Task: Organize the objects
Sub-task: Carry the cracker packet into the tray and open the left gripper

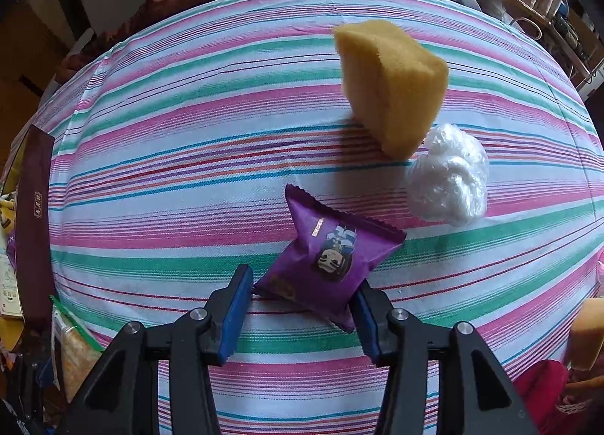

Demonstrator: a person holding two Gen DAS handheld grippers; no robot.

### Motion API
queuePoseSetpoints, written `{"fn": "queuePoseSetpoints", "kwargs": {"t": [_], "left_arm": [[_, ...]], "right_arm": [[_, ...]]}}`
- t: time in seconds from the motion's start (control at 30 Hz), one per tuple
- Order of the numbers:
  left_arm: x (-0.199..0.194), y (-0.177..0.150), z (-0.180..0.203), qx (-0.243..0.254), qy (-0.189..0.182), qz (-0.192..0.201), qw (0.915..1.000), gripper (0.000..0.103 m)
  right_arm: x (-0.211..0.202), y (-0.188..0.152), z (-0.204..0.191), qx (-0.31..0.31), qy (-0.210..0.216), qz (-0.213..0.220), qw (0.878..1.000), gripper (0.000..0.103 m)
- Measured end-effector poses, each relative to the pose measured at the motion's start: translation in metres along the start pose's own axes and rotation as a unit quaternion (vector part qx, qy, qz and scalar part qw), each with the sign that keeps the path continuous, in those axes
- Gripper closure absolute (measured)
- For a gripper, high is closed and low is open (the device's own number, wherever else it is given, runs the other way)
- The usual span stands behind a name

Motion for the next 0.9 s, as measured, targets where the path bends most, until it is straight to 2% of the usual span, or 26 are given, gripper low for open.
{"fn": "queuePoseSetpoints", "kwargs": {"t": [0.23,0.47,0.77,0.9], "left_arm": [[-0.049,0.010,-0.013,-0.014,0.027,0.044,0.9986,0.057],[-0.089,0.016,-0.047,-0.043,0.076,0.081,0.9929,0.057],[-0.113,-0.001,-0.097,-0.095,0.130,0.090,0.9828,0.057],[-0.117,-0.010,-0.117,-0.118,0.145,0.086,0.9786,0.057]], "right_arm": [[-0.002,0.000,0.010,-0.003,-0.006,0.004,1.000,0.052],[-0.004,-0.002,0.018,-0.005,-0.006,0.004,1.000,0.050],[-0.008,0.000,0.036,-0.008,-0.012,0.006,1.000,0.051],[-0.011,-0.004,0.014,-0.010,-0.016,0.008,1.000,0.051]]}}
Point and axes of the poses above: each gripper's, at about its wrist camera, not at the fingertips, and x roughly the way its jaws point, z to its right, y to its top, the point moved 4 cm from there along x, roughly the way its jaws point, and after that the axes turned 12 degrees about -y, right-handed, at the moved point
